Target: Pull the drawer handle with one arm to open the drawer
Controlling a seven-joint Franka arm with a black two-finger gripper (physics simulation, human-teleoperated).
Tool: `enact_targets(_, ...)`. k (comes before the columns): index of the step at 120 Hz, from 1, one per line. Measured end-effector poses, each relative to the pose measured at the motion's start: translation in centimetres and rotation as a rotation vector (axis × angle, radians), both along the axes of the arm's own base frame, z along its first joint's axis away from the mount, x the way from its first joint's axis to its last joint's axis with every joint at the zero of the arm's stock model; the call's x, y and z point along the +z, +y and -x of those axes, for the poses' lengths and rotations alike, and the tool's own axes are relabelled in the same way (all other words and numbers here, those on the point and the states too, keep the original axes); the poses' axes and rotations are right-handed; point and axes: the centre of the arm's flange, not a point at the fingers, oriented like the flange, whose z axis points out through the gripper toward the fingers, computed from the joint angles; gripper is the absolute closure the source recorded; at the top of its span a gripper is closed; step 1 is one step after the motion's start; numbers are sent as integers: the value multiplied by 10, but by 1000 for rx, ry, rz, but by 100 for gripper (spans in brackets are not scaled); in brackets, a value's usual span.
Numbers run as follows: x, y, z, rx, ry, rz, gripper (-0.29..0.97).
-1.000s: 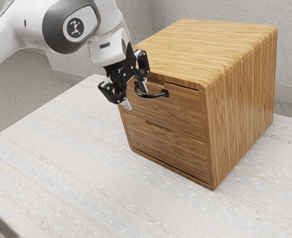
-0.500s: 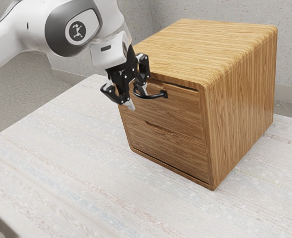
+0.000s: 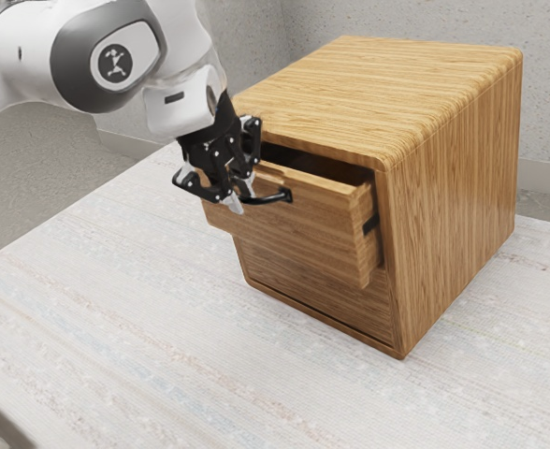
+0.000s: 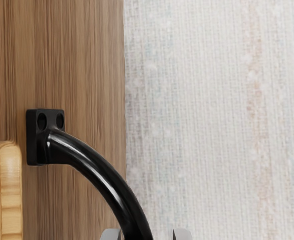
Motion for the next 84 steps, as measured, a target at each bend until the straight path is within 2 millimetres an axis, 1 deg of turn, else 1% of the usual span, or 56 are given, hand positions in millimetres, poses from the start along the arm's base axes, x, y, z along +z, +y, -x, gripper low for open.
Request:
enact_targets(30, 5, 3, 20, 11, 4, 21, 63)
enact_targets(84, 2, 7, 44, 37, 32, 46, 64)
